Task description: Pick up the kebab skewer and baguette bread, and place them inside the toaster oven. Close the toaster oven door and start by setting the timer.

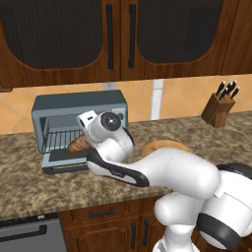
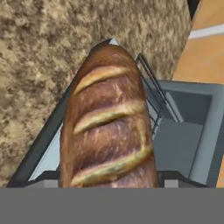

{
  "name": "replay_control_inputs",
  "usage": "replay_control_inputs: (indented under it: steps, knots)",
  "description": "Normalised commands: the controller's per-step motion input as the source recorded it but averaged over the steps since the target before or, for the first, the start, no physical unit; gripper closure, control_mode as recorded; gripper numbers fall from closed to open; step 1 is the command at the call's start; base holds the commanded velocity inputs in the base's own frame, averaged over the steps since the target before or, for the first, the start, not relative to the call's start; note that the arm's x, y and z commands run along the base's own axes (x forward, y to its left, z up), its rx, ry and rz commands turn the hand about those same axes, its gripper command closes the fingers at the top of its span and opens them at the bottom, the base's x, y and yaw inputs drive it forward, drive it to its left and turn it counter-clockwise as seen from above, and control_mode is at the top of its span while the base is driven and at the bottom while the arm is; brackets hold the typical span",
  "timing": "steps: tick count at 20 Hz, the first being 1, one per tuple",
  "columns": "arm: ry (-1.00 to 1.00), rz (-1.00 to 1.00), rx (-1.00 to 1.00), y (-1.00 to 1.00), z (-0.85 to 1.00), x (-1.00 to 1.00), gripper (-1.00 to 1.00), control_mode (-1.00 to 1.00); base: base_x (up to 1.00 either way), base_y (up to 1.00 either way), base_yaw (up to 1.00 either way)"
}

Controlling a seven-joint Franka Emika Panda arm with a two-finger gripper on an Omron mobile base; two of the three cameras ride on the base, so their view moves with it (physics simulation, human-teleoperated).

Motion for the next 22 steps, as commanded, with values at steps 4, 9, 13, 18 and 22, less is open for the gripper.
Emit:
replay_control_inputs:
  steps: [4, 9, 13, 18, 22]
  knots:
    - [-0.09, -0.14, 0.02, 0.01, 0.14, 0.53, 1.0, -1.0, 0.0, 0.0, 0.0]
    - [-0.04, -0.2, 0.03, 0.02, 0.1, 0.51, 1.0, -1.0, 0.0, 0.0, 0.0]
    - [0.02, -0.03, 0.0, 0.02, 0.25, 0.1, 1.0, -1.0, 0.0, 0.0, 0.0]
    - [0.06, 0.0, 0.01, 0.0, 0.09, 0.11, 1.0, -1.0, 0.0, 0.0, 0.0]
    - [0.08, -0.02, 0.02, 0.04, 0.0, 0.05, 1.0, -1.0, 0.0, 0.0, 0.0]
